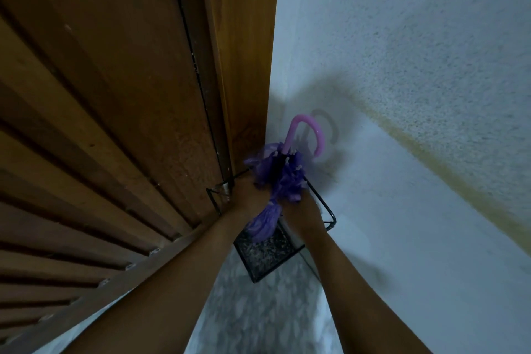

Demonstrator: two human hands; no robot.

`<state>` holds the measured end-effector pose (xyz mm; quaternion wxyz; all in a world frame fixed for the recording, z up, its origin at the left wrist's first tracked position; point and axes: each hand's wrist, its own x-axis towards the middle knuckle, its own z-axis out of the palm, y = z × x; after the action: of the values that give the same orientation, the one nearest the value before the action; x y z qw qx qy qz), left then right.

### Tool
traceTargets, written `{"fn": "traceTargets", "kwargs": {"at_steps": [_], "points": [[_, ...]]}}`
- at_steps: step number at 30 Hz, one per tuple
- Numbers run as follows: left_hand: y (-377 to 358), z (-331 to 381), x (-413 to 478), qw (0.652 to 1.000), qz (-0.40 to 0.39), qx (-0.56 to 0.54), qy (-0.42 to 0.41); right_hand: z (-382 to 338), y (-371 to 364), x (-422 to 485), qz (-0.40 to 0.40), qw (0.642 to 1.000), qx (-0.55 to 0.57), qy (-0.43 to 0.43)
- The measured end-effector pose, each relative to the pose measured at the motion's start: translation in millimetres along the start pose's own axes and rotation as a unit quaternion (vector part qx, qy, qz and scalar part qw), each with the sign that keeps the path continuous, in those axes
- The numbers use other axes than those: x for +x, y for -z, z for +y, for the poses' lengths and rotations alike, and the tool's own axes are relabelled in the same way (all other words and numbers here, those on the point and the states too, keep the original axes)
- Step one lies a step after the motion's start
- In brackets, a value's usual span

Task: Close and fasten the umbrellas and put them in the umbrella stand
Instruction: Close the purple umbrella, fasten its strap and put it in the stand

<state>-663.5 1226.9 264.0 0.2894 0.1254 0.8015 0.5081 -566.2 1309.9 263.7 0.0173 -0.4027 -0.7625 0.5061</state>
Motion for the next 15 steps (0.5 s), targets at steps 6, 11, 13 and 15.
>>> {"fn": "traceTargets", "kwargs": {"at_steps": [6,11,13,15], "points": [[2,5,-23,0.997,-0.029,-0.072,0.016,0,10,-14,0.066,0.993,0.072,0.065],[12,29,-53,0.995,-0.052,-0.077,0.032,-16,31,-45,0.050,0.996,0.059,0.037],[18,42,-65,0.996,-0.061,-0.064,0.024,-21,38,-56,0.051,0.997,0.041,0.044],[25,55,-75,0.997,-0.060,-0.038,0.026,-30,46,-68,0.052,0.997,0.029,0.043]]}}
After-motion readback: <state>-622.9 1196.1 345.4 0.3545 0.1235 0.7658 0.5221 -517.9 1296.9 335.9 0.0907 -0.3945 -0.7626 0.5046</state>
